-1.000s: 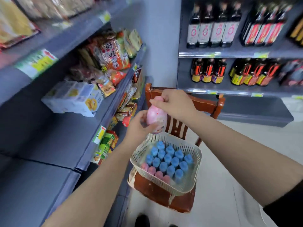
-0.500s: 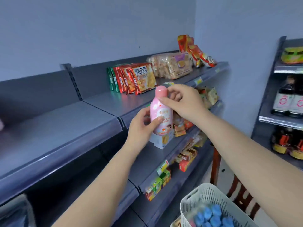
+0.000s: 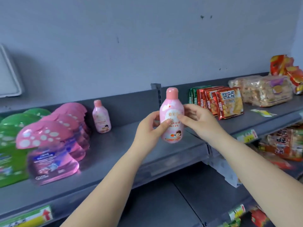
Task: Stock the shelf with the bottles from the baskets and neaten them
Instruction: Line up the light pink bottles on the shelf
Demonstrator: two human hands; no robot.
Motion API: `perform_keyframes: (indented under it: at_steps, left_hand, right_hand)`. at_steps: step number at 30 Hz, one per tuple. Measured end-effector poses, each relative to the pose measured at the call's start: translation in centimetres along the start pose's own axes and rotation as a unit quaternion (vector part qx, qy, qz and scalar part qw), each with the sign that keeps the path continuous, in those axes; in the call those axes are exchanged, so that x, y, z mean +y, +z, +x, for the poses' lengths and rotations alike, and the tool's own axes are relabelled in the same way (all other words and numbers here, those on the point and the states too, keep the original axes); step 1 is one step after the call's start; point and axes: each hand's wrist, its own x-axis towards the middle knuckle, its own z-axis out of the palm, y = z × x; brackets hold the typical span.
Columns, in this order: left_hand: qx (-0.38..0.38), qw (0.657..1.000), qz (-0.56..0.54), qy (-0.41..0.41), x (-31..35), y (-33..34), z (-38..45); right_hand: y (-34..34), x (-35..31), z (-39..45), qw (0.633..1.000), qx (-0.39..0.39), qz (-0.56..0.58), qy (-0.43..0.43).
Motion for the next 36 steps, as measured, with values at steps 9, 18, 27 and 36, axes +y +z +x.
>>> perform_keyframes:
  at_steps: [9,18,27,36]
  left_hand:
    - [0.085,0.994,0.062,-0.036,-3.2,-8.2,0.5]
    - [0.174,0.972,0.134,-0.083,-4.7,-12.3,2.7]
    - [0.294,0.935,0.121,-0.158,-8.5,-12.9,5.0]
    - [0.319,0.911,0.126,-0.23,-10.6,-14.0,5.7]
  right_hand:
    - [9.7,0.8,5.3,0.997,-0.065,0.05,-0.004]
    - [15.1,0.5,10.5,0.99,-0.126,0.058,0.011]
    - [20.3,2.5,14.3,0.99,-0.127,0.033,0.047]
    - [23.6,4.1,14.7,0.989,-0.129,0.021,0.063]
